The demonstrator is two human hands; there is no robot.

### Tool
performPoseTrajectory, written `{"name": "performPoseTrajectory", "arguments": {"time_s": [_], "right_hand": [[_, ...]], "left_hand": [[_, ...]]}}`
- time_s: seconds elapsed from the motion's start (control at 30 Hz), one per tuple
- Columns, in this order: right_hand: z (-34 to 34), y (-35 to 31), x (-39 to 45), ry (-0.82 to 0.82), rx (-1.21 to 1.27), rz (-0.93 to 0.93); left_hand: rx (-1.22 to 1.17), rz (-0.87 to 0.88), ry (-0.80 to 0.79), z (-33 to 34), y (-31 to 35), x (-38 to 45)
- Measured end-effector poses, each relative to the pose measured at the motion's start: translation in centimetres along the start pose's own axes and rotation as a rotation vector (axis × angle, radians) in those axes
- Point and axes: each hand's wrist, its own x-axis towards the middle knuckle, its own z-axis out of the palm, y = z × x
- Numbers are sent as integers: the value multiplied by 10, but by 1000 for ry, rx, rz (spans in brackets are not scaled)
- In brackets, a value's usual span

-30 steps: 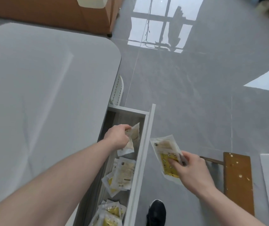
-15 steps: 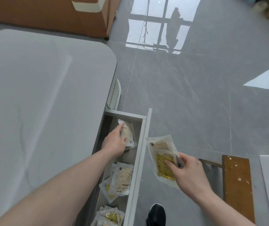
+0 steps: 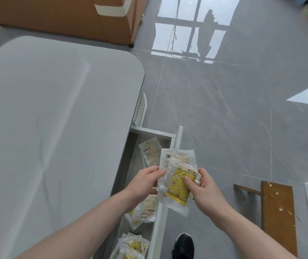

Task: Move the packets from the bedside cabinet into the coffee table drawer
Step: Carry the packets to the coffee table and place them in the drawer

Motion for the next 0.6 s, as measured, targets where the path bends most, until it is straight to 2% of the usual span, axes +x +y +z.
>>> {"name": "performPoseTrajectory", "arguments": {"time_s": [0.17, 0.3, 0.43, 0.6], "right_hand": [[16, 3, 10, 100, -55, 8], [22, 7, 18, 139, 3, 38], [17, 8, 24, 222, 61, 57], [13, 11, 23, 125, -26, 57]], "left_hand": [[8, 64, 225, -4, -5, 1], [41, 86, 317, -7, -9, 6], [2, 47, 503, -16, -13, 20], [99, 3, 637, -32, -21, 40]]}}
